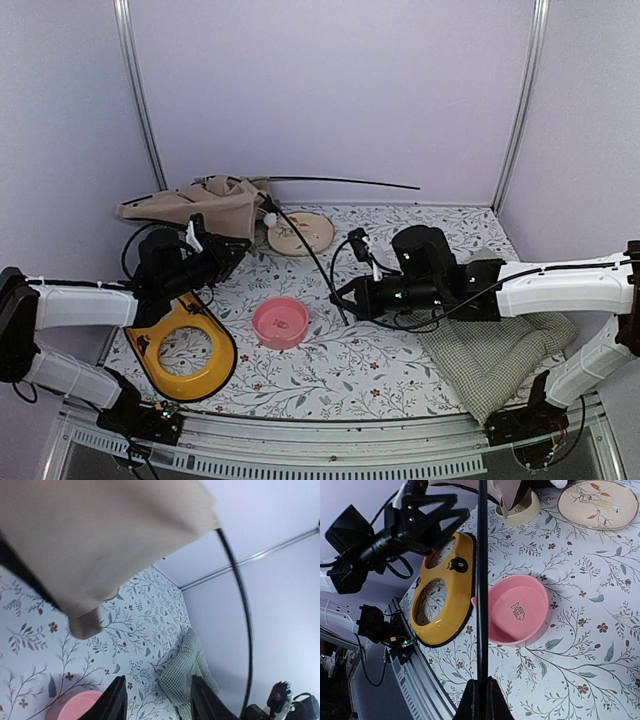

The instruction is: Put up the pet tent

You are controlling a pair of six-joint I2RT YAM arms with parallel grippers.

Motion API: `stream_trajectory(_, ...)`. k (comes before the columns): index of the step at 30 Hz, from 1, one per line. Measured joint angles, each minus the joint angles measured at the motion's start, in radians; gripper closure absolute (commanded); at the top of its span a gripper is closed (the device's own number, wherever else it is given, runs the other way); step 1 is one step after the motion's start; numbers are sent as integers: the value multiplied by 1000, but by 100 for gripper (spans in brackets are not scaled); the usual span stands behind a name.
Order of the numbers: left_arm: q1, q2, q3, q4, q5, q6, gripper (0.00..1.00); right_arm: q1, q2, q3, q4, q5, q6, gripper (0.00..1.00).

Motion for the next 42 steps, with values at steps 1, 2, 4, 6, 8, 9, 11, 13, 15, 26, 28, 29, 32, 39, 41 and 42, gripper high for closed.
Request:
stream_trajectory(1, 12, -4, -21, 1, 4, -11, 49, -1, 0, 13, 0, -8, 0, 100)
stream_trajectory(2, 28, -5, -48, 10, 12, -27, 45, -2, 0, 26, -1, -17, 0, 100)
stream_trajectory(4, 54, -4, -93, 20, 21, -55, 39, -3, 0, 49, -1, -33, 0, 100)
stream_trajectory(6, 71, 5, -117, 46, 32, -82, 36, -3, 0, 73, -2, -55, 2, 100)
stream_trajectory(8, 81, 25, -123, 95, 45, -103, 34, -3, 0, 94, -2, -80, 3, 100)
stream_trajectory(9, 86, 38, -124, 127, 51, -116, 33, -3, 0, 102, -3, -88, 5, 100)
stream_trajectory(11, 100, 71, -127, 208, 64, -149, 33, -3, 1, 119, -6, -108, 8, 100)
stream_trajectory(13, 118, 112, -135, 302, 72, -185, 33, -4, 5, 135, -7, -130, 16, 100)
stream_trajectory(15, 135, 150, -148, 382, 74, -224, 34, -4, 10, 149, -7, -147, 24, 100)
stream_trajectory(26, 166, 361, -217, 834, 41, -452, 50, -5, 51, 204, -5, -205, 55, 100)
stream_trajectory(28, 167, 379, -230, 881, 17, -489, 51, -5, 56, 212, -3, -210, 60, 100)
stream_trajectory(29, 167, 387, -235, 887, 9, -506, 53, -5, 59, 215, -2, -213, 63, 100)
stream_trajectory(32, 169, 423, -243, 890, -11, -552, 55, -5, 65, 217, 1, -219, 71, 100)
stream_trajectory(39, 169, 500, -243, 890, -51, -644, 59, -5, 76, 219, 7, -227, 78, 100)
stream_trajectory(41, 169, 504, -241, 891, -62, -660, 60, -5, 76, 220, 8, -228, 79, 100)
stream_trajectory(42, 169, 504, -240, 891, -68, -666, 60, -5, 76, 220, 9, -229, 79, 100)
